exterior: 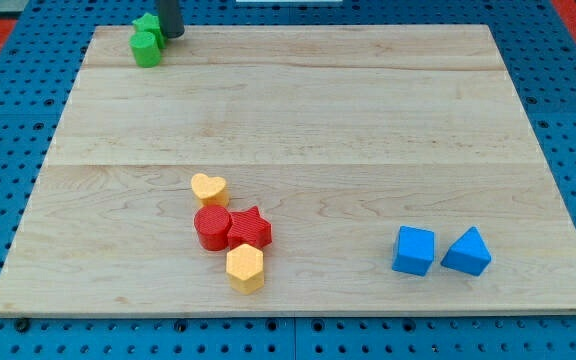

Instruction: Bring the red star at the right side of the green circle

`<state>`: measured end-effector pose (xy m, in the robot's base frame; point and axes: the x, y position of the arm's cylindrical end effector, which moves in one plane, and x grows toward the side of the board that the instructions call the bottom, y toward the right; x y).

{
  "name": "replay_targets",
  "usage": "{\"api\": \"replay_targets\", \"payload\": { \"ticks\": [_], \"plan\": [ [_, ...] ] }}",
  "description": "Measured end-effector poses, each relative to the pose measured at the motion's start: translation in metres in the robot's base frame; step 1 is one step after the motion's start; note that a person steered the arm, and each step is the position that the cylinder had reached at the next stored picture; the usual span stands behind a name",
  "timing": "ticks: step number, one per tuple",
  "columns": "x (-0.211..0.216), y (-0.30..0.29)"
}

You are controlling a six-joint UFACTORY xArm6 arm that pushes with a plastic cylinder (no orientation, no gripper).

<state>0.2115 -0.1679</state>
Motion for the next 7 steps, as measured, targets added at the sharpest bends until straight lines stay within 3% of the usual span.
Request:
{"api": "replay_targets", "payload": {
  "ticks": [1,3,4,7],
  "plan": [
    [0.009,0.014],
    [0.163,0.188],
    [0.195,0.241],
    [0.195,0.258]
  ]
}}
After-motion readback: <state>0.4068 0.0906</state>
